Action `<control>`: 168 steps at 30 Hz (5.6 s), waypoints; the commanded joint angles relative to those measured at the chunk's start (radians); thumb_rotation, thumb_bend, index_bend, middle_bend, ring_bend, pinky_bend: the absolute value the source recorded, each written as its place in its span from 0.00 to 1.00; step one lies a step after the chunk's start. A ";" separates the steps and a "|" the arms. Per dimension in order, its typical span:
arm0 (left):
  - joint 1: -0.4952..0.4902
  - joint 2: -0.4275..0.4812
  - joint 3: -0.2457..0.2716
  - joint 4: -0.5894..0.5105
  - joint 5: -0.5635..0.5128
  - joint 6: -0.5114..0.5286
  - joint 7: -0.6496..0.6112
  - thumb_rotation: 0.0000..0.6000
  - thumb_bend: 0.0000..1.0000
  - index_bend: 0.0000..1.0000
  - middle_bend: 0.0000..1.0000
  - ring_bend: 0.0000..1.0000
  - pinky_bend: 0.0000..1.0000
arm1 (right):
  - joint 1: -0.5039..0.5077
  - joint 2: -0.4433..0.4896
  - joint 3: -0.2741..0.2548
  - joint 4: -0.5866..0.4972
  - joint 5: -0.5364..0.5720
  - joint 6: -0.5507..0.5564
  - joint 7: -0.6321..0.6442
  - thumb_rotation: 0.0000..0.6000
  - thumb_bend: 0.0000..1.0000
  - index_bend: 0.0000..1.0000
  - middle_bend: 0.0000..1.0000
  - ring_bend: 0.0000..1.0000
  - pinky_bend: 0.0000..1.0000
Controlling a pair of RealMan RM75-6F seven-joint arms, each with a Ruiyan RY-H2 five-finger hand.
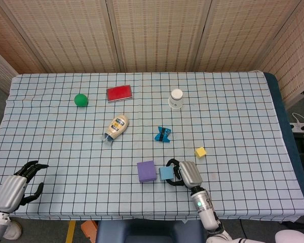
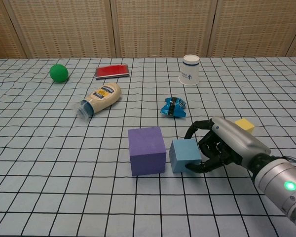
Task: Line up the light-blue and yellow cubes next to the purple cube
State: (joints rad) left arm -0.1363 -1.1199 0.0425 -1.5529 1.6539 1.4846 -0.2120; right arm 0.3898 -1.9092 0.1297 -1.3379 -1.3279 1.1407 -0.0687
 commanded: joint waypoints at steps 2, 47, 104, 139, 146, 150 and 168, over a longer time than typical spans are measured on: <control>0.000 0.000 0.000 0.000 -0.001 0.000 0.000 1.00 0.50 0.25 0.27 0.14 0.39 | 0.007 -0.016 0.001 0.015 -0.006 0.004 -0.008 1.00 0.10 0.65 0.86 0.80 1.00; -0.006 -0.003 0.008 0.001 -0.003 -0.019 0.012 1.00 0.50 0.25 0.27 0.14 0.40 | 0.055 -0.035 0.018 0.074 -0.017 -0.016 0.038 1.00 0.10 0.40 0.86 0.80 1.00; -0.007 -0.001 0.010 -0.002 0.001 -0.014 0.010 1.00 0.50 0.25 0.27 0.14 0.40 | 0.135 0.270 0.050 -0.336 0.384 -0.192 -0.194 1.00 0.56 0.52 0.89 0.83 1.00; -0.007 0.000 0.008 -0.001 -0.003 -0.016 0.007 1.00 0.50 0.25 0.28 0.14 0.40 | 0.127 0.252 -0.017 -0.228 0.174 -0.231 0.065 1.00 0.56 0.51 0.89 0.83 1.00; -0.007 0.000 0.009 -0.002 -0.003 -0.016 0.007 1.00 0.50 0.25 0.28 0.14 0.40 | 0.108 0.265 -0.037 -0.203 0.031 -0.054 -0.094 1.00 0.41 0.45 0.89 0.83 1.00; -0.007 0.000 0.011 -0.005 0.001 -0.016 0.010 1.00 0.50 0.25 0.28 0.14 0.40 | 0.100 0.274 -0.029 -0.184 -0.029 0.020 -0.135 1.00 0.28 0.33 0.89 0.83 1.00; -0.007 -0.002 0.012 -0.005 0.000 -0.019 0.019 1.00 0.50 0.25 0.28 0.14 0.40 | 0.123 0.304 0.004 -0.049 0.082 -0.070 -0.215 1.00 0.13 0.25 0.89 0.82 1.00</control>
State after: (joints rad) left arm -0.1433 -1.1222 0.0544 -1.5581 1.6539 1.4653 -0.1929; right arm 0.5074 -1.5989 0.1305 -1.4016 -1.2546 1.0825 -0.2845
